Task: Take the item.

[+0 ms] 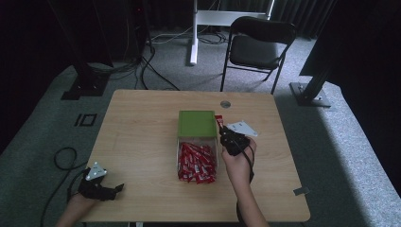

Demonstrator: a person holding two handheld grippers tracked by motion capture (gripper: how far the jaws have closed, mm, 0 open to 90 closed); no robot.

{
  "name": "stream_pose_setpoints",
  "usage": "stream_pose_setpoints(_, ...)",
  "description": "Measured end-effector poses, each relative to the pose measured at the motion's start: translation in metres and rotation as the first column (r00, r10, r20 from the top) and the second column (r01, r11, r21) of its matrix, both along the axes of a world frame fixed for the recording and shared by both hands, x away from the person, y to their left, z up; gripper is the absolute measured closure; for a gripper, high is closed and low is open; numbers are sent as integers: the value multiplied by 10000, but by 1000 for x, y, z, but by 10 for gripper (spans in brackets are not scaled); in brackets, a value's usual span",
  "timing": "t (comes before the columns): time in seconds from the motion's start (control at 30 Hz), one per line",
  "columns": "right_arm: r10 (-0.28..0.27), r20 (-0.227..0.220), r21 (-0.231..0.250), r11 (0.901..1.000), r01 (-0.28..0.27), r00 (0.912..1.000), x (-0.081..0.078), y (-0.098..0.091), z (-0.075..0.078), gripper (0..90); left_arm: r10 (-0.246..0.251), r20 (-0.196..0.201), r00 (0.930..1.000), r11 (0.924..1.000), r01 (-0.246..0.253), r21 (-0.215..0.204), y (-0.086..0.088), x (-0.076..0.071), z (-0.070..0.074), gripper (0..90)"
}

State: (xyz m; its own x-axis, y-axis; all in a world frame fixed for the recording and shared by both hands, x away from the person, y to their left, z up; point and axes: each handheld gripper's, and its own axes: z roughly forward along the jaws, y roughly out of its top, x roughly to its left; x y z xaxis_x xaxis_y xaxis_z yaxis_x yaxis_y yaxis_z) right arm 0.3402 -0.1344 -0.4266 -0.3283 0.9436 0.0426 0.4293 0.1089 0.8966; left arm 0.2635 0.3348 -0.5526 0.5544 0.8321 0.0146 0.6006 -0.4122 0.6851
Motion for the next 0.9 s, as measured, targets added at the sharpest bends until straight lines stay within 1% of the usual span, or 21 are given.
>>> stream_pose_setpoints(0.07,-152,-89,-9,9999,152,9998,3,-2,-6,837,3,-3,10000,10000,-3,-5,0,0,0,7)
stream_pose_setpoints(0.13,-204,-234,95,9997,206,9995,6,-3,-12,837,-5,-5,10000,10000,5,1,0,0,0,7)
stream_pose_setpoints(0.17,-204,-234,95,9997,206,9995,6,-3,-12,837,-5,-5,10000,10000,5,1,0,0,0,7)
stream_pose_setpoints(0.2,-242,-411,128,9996,247,9989,9,-4,-19,837,-2,-4,10000,10000,2,-3,0,0,0,7)
stream_pose_setpoints(0.27,-423,-435,28,9991,424,9982,11,-4,-25,837,4,-7,10000,10000,-4,-10,0,0,0,7)
stream_pose_setpoints(0.33,-537,-559,148,9984,546,9970,14,-6,-31,837,7,-8,10000,10000,-7,-11,0,0,0,7)
stream_pose_setpoints(0.37,-605,-602,98,9981,612,9964,15,-6,-34,837,3,-7,10000,10000,-3,-10,0,0,0,7)
stream_pose_setpoints(0.4,-548,-697,224,9982,565,9961,16,-6,-38,837,3,-7,10000,10000,-3,-10,0,0,0,7)
stream_pose_setpoints(0.47,-548,-697,224,9982,565,9961,16,-6,-38,837,5,-8,10000,10000,-5,-11,0,0,0,7)
stream_pose_setpoints(0.5,-693,-795,355,9967,723,9944,19,-8,-48,837,4,-5,10000,10000,-4,-9,0,0,0,7)
stream_pose_setpoints(0.53,-725,-874,414,9962,763,9935,20,-8,-50,837,2,-6,10000,10000,-2,-8,0,0,0,7)
stream_pose_setpoints(0.6,-934,-842,274,9950,960,9921,22,-8,-56,837,8,-6,10000,10000,-8,-12,0,0,0,7)
stream_pose_setpoints(0.73,-1142,-1036,409,9921,1189,9880,25,-10,-69,837,6,-7,10000,10000,-6,-10,0,0,0,7)
stream_pose_setpoints(0.87,-1230,-1308,196,9918,1266,9837,29,-8,-82,837,5,-7,10000,10000,-5,-8,0,0,0,7)
stream_pose_setpoints(0.9,-1249,-1419,292,9910,1303,9820,31,-8,-85,837,5,-6,10000,10000,-5,-10,0,0,0,7)
